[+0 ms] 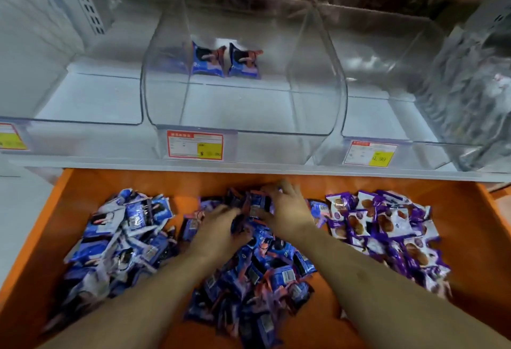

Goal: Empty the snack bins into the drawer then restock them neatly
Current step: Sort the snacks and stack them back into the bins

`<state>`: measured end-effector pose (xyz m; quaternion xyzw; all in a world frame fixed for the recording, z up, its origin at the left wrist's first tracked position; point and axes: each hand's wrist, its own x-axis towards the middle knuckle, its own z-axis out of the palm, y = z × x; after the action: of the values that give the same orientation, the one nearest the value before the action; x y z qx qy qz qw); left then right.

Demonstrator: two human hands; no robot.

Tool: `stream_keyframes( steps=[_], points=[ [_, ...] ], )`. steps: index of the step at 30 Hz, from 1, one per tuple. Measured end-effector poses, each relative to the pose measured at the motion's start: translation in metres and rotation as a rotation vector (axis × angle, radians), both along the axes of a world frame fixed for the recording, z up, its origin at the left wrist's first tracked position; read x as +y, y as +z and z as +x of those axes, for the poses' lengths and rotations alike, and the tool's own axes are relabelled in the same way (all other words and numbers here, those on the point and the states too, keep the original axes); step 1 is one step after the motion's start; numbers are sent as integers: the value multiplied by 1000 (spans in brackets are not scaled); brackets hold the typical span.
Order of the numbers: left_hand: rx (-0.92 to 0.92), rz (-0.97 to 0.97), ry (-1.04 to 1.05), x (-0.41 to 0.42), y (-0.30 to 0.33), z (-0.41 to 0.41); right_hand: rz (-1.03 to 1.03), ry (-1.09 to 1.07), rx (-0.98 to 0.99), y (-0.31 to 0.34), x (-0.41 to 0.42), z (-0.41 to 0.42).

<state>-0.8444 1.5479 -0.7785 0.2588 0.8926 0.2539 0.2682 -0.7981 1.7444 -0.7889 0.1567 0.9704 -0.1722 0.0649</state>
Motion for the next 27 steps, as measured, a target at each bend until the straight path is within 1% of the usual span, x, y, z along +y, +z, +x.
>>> stream_keyframes(
  steps=[3,6,11,14,17,21,24,25,27],
  points=[
    [6,-13,34,11,-10,-2,14,-32,-4,-14,4,0],
    [-79,12,68,11,-10,2,-12,-37,45,-16,7,3],
    [-159,37,116,-1,9,12,25,1,-24,-6,12,6],
    [-145,68,150,-15,29,13,80,61,-82,-2,13,1],
    [-110,79,175,-30,48,7,104,84,-86,-3,4,0],
    [-130,91,250,-45,68,4,62,42,-85,-2,-10,5],
    [-124,95,267,-50,84,5,32,23,-97,13,-18,16],
    [-108,97,259,-51,91,6,8,3,-99,24,-20,20],
    [-82,92,229,-53,107,7,-124,-34,-143,55,-22,27]
  ],
)
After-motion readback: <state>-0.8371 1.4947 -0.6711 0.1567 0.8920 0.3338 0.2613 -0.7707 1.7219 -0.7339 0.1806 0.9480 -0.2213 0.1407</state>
